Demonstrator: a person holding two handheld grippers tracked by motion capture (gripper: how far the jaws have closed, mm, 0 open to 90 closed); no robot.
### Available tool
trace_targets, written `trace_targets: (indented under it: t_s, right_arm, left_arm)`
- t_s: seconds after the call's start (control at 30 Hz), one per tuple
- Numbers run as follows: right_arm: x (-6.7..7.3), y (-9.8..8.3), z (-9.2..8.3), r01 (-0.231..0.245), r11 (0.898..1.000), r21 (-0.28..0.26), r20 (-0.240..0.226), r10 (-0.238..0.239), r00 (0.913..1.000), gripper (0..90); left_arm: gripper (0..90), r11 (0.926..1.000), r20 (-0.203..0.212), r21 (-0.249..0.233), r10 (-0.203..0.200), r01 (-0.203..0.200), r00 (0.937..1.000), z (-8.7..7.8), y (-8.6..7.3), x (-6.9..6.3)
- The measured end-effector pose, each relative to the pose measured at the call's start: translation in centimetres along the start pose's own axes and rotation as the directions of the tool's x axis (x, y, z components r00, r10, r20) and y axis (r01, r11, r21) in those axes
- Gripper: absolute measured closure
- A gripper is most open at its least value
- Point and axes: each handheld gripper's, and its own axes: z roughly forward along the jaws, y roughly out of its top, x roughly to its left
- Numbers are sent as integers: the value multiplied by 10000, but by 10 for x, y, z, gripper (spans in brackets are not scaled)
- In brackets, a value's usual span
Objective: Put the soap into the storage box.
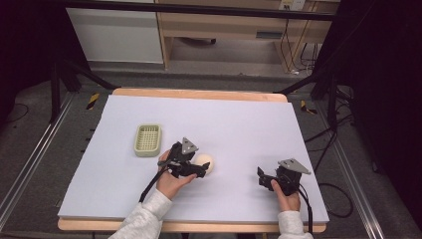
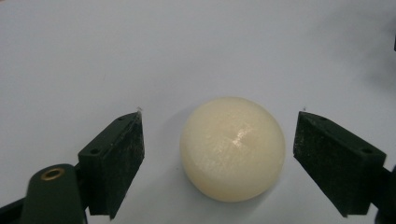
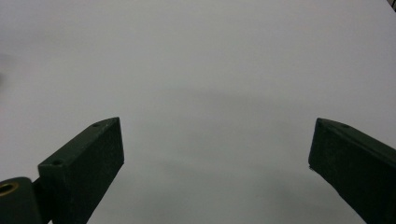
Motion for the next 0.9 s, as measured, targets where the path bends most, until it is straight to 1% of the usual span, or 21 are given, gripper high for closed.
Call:
trace_targets:
  t_s: [0.07,0.17,0.4,0.47,0.5,0.63,0.67,0.9]
  right_arm:
    - [0,0,0,15,10000,-6,9,-15,10000,38]
    - [0,0,0,-8,10000,-1,-6,8,10000,37]
    - [0,0,0,12,10000,-6,-9,-12,10000,37]
    - [0,0,0,-11,10000,3,-10,11,10000,37]
    - [0,0,0,15,10000,-8,-2,-15,10000,38]
    - [0,0,0,11,10000,-10,-6,-12,10000,37]
    - [0,0,0,7,10000,-7,-5,-7,10000,37]
    - [0,0,0,14,10000,-10,-8,-14,10000,37]
  left_arm:
    - [162,10000,-8,60,39,-39,10000,2,0,-1]
    - [163,9999,29,130,-13,13,10000,6,0,-2]
    - [159,9994,81,327,133,-135,9999,12,0,-4]
    - [155,9992,101,379,112,-115,9999,14,0,-5]
    - [154,9988,108,451,177,-182,9998,15,0,-5]
    - [156,9986,108,514,75,-80,9999,18,0,-5]
    - [158,9984,83,547,132,-136,9999,19,0,-5]
    - [166,9963,53,843,160,-164,9999,24,-2,-5]
